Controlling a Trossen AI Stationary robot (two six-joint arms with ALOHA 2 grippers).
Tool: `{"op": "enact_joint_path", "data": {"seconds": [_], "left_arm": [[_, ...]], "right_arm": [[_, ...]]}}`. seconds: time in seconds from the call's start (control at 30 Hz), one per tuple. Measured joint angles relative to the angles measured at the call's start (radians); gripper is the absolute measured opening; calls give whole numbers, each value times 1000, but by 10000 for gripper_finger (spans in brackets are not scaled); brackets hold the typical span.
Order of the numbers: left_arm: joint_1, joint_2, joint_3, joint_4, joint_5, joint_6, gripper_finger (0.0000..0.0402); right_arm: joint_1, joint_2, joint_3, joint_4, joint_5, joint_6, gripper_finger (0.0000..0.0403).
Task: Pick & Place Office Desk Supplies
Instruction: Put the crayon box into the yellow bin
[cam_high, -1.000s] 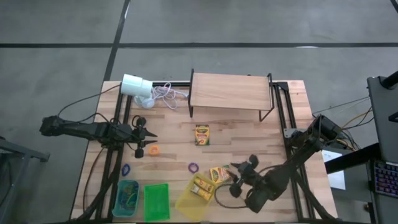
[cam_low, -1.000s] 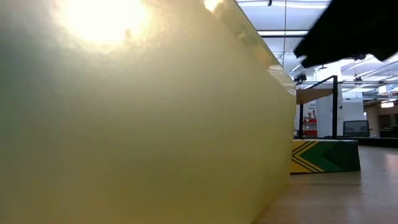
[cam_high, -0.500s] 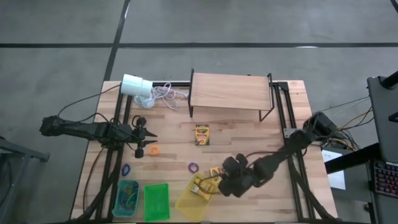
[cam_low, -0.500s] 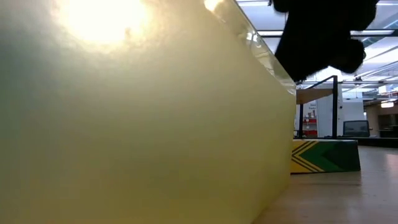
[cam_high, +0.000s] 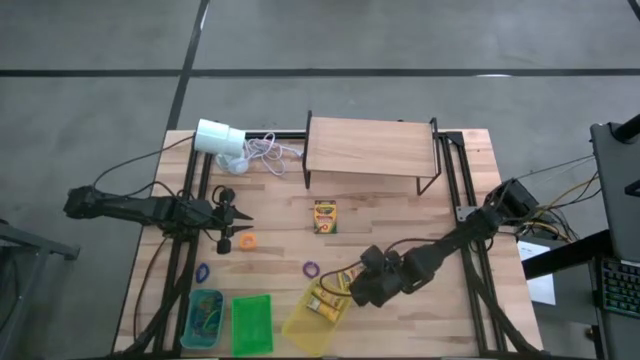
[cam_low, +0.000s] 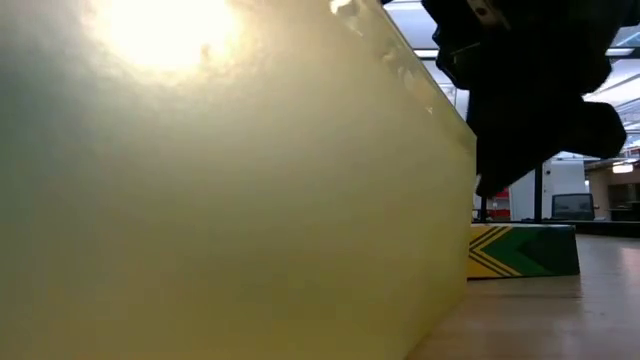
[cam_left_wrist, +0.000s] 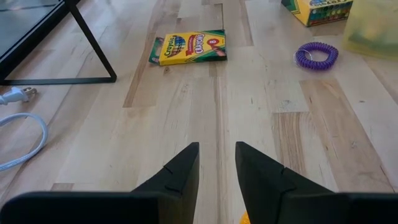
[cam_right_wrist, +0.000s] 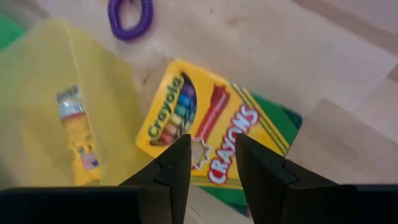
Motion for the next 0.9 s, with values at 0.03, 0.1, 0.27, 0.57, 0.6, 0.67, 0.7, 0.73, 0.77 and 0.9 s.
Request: {"op": "enact_joint_path", "data": {"seconds": [0.03,0.1,0.27,0.57,0.6,0.67,0.7,0.73,0.77,0.9], "left_arm": [[0,0,0,0,0,0,109],[0,0,0,0,0,0,109],[0,0,0,0,0,0,109],[0,0,0,0,0,-1,109],[0,1,0,0,0,-1,109],[0,1,0,0,0,-1,109],[0,1,0,0,0,-1,109],[0,1,0,0,0,-1,109],[0,1,0,0,0,-2,109],[0,0,0,0,0,-4,109]], "right_arm": [[-1,3,0,-1,0,0,123],[-4,16,-1,5,0,0,121],[-25,68,0,12,-25,1,116],[-56,89,5,-17,-48,58,116],[-59,89,5,-30,-44,68,114],[-66,89,4,-62,-36,94,110],[-69,89,4,-79,-26,107,108],[-72,89,4,-96,-14,121,105],[-75,89,4,-113,-7,134,103],[-95,89,2,-172,34,166,91]]}}
